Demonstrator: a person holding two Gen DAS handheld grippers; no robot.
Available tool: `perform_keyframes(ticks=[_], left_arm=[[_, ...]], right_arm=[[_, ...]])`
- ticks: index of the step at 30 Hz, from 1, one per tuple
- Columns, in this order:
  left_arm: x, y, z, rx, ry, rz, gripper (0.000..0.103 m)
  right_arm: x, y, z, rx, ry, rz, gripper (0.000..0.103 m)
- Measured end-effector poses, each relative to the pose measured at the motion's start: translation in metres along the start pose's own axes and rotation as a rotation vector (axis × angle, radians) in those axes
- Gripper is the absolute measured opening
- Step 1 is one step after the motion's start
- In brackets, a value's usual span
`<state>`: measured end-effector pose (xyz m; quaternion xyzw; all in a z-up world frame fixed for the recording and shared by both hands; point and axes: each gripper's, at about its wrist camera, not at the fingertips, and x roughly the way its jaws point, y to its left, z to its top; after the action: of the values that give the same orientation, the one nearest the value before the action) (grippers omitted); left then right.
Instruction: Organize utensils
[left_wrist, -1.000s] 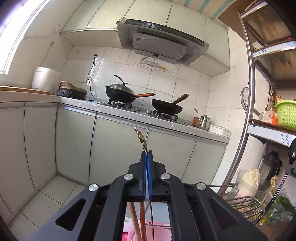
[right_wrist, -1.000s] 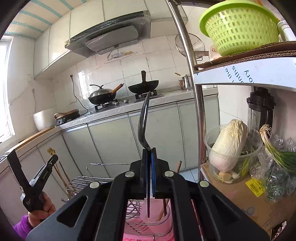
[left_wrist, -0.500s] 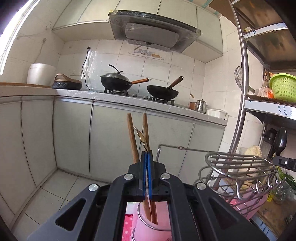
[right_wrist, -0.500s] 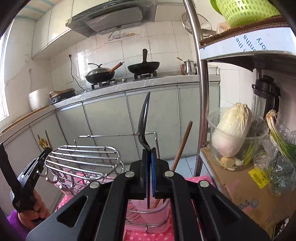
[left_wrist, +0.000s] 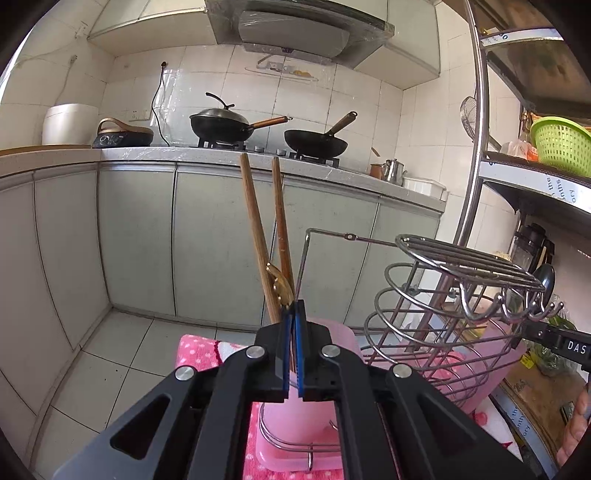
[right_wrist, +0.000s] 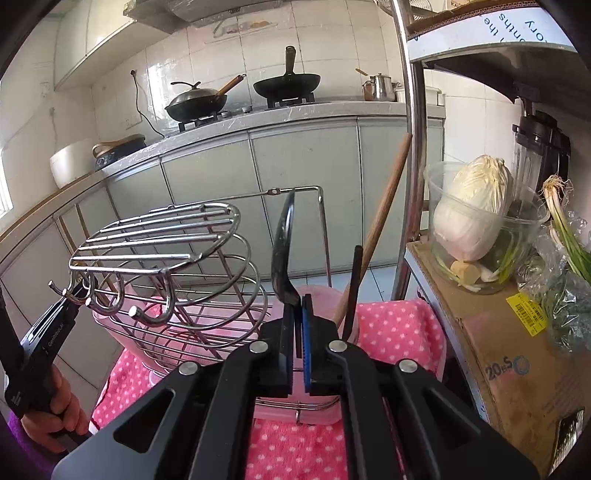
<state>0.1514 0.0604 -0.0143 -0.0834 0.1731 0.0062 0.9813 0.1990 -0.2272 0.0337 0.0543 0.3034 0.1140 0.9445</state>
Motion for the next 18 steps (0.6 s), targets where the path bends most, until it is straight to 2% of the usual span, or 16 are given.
perform_keyframes(ticks=[4, 6, 8, 9, 12, 18], left_arm=[[-0.002, 0.000, 0.001, 0.023, 0.031, 0.022, 0.007], [-0.002, 0.001, 0.003, 0.023, 0.065, 0.013, 0.020], [-0.002, 0.001, 0.006, 0.029, 0.094, -0.004, 0.029], [-0.003, 0.001, 0.008, 0.033, 0.102, -0.006, 0.031], [-0.009, 0.005, 0.013, 0.011, 0.114, -0.010, 0.031], [-0.033, 0.012, 0.014, -0.045, 0.147, -0.032, 0.031]], right_arm=[[0.001, 0.001, 0.000, 0.002, 0.019, 0.017, 0.005], [0.004, 0.001, 0.001, 0.005, 0.046, 0.024, 0.006], [0.006, -0.001, 0.001, 0.014, 0.068, 0.028, 0.012], [0.005, -0.002, 0.000, 0.019, 0.071, 0.029, 0.020], [-0.006, -0.007, -0.002, 0.039, 0.047, 0.043, 0.032], [-0.038, -0.011, -0.011, 0.055, 0.019, 0.041, 0.033]])
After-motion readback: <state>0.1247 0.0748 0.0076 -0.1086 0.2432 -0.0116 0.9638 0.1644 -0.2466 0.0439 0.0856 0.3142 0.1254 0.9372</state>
